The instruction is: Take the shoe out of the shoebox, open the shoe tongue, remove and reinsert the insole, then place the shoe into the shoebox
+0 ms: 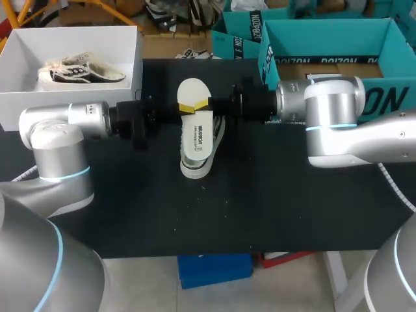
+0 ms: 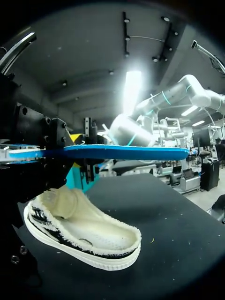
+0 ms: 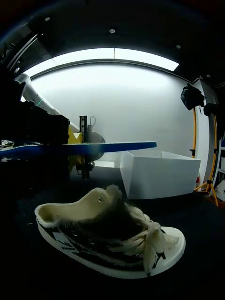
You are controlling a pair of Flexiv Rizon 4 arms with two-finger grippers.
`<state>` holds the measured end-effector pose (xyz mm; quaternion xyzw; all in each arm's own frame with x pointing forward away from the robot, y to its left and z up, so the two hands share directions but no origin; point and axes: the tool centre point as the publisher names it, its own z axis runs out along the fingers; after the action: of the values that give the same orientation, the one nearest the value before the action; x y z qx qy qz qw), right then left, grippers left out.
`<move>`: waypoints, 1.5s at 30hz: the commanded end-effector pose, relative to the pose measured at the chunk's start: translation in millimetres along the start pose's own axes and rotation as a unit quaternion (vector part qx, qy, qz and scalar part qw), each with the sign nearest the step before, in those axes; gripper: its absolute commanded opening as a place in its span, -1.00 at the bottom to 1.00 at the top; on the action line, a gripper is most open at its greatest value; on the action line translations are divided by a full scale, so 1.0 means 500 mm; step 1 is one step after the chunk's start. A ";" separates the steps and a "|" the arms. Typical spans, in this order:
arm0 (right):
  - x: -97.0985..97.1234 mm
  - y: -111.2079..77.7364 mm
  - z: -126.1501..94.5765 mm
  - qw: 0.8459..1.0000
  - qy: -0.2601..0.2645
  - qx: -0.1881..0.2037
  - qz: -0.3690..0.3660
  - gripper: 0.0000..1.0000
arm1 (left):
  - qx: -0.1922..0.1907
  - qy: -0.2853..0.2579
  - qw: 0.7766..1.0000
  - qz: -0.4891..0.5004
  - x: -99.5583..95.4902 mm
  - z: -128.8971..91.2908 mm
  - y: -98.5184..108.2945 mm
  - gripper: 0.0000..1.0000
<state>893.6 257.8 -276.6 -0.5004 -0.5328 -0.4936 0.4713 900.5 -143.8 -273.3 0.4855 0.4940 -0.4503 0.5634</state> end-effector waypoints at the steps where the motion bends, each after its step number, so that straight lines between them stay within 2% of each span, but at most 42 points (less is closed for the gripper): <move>1: -0.001 0.003 0.003 1.000 0.000 -0.001 0.000 -1.00 | -0.001 0.002 1.000 0.001 0.003 0.001 -0.003 -1.00; 5: -0.001 0.003 0.003 1.000 0.000 -0.001 0.000 -1.00 | 0.002 0.005 1.000 0.001 0.002 0.003 -0.003 -1.00; 6: -0.001 0.003 0.003 1.000 0.000 -0.001 0.000 -0.27 | 0.003 0.005 1.000 0.001 0.001 0.003 -0.003 -1.00; 7: -0.001 0.003 0.002 1.000 0.000 -0.003 0.000 1.00 | 0.005 0.007 1.000 0.002 0.000 0.003 -0.004 -1.00; 12: 0.009 0.007 -0.016 1.000 -0.014 -0.026 0.005 1.00 | 0.025 0.028 0.999 -0.014 -0.010 -0.009 -0.021 -1.00; 17: 0.022 -0.002 -0.041 0.998 -0.052 -0.037 0.003 1.00 | 0.041 0.044 0.998 -0.030 -0.027 -0.028 -0.049 -1.00; 23: 0.031 -0.026 -0.075 0.995 -0.077 -0.055 0.002 1.00 | 0.067 0.067 0.994 -0.049 -0.042 -0.054 -0.103 -1.00; 32: 0.041 -0.084 -0.125 0.989 -0.113 -0.093 0.005 1.00 | 0.102 0.100 0.986 -0.087 -0.033 -0.093 -0.202 -1.00; 37: 0.050 -0.125 -0.155 0.983 -0.131 -0.127 0.008 1.00 | 0.122 0.123 0.979 -0.104 -0.027 -0.114 -0.249 -1.00; 45: 0.074 -0.182 -0.192 0.971 -0.157 -0.179 0.010 1.00 | 0.142 0.157 0.970 -0.122 -0.010 -0.134 -0.291 -1.00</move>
<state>822.6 173.0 -248.9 -0.6232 -0.5268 -0.4672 0.3403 753.9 -97.8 -288.5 0.5581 0.5580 -0.5056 0.3487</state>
